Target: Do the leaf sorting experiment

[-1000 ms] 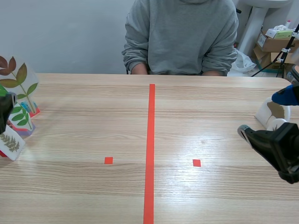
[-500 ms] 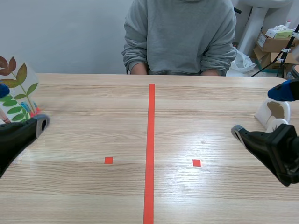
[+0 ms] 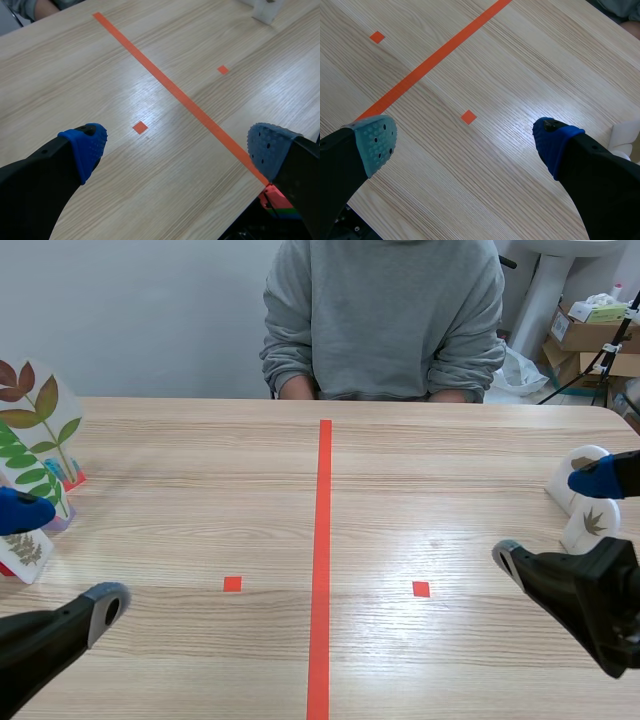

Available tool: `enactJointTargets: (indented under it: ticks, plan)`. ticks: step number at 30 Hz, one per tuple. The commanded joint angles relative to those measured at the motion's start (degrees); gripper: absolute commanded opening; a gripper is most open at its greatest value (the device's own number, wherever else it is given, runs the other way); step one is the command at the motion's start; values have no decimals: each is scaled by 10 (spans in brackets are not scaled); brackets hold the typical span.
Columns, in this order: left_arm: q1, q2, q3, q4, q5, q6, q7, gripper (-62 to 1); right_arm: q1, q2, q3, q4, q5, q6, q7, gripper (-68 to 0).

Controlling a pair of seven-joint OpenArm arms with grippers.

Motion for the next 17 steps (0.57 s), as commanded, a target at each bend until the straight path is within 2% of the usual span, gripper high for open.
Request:
enactJointTargets:
  ticks: [1, 17]
  plan:
    - [1, 3, 1, 8, -8, -5, -2, -7, 2, 7, 5, 4, 7, -2, 7, -119]
    - [-3, 3, 1, 8, -8, -6, 2, -7, 2, 7, 5, 4, 8, -2, -4, -119]
